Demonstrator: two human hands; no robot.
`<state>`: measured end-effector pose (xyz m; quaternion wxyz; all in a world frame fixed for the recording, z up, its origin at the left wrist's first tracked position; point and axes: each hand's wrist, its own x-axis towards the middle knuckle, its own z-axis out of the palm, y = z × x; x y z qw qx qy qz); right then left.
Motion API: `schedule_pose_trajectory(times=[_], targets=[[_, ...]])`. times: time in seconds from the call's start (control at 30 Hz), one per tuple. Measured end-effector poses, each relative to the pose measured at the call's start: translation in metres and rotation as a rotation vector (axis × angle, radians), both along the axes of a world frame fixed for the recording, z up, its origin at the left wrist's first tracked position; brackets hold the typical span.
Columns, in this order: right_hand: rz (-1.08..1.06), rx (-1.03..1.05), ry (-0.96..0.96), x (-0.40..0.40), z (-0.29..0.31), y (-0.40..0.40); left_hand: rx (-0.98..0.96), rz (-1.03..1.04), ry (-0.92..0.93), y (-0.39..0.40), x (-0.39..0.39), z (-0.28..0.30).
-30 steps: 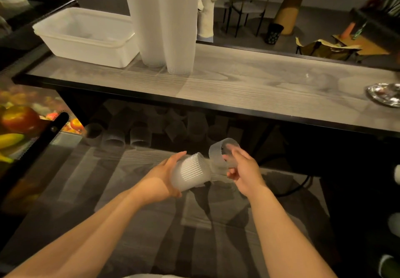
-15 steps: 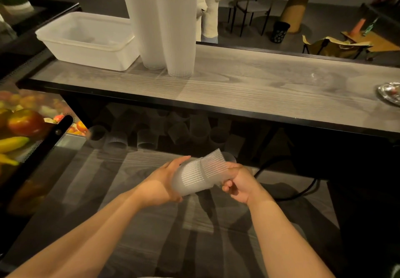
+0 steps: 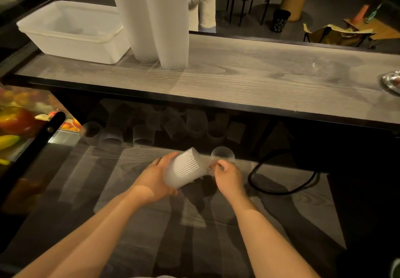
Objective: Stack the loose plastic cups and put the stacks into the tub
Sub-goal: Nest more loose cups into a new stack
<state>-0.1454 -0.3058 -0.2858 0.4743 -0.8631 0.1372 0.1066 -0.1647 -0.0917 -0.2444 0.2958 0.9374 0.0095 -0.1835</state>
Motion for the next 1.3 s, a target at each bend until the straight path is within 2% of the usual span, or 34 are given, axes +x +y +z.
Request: schedule_pose_trajectory(times=[0.07, 0.13, 0.27, 0.4, 0.53, 0.67, 0.77, 0.97, 1.3], targets=[[0.052, -0.274, -0.166, -0.002, -0.006, -0.006, 0.0, 0.005, -0.003, 0.002, 0.0, -0.001], [0.178, -0.407, -0.179, -0.002, -0.014, -0.009, 0.013, -0.004, -0.007, 0.003, 0.001, -0.001], [0.315, -0.543, -0.102, 0.004, -0.018, -0.01, 0.014, -0.017, -0.002, -0.001, 0.003, -0.001], [0.371, -0.631, -0.163, 0.01, -0.019, -0.012, 0.015, -0.034, 0.014, -0.005, 0.004, -0.002], [0.226, -0.447, -0.228, 0.01, -0.012, -0.02, 0.009, -0.031, 0.022, -0.005, 0.005, -0.003], [-0.058, 0.013, -0.287, 0.004, 0.013, -0.028, -0.007, -0.012, 0.044, -0.005, 0.003, -0.008], [-0.105, 0.365, -0.236, 0.001, 0.026, -0.032, -0.02, -0.021, 0.049, -0.008, 0.003, -0.009], [0.013, 0.353, -0.181, 0.002, 0.04, -0.026, -0.058, -0.003, 0.021, -0.012, 0.007, -0.004], [0.13, 0.178, -0.078, -0.004, 0.05, -0.002, -0.07, 0.07, 0.019, 0.0, 0.005, 0.001]])
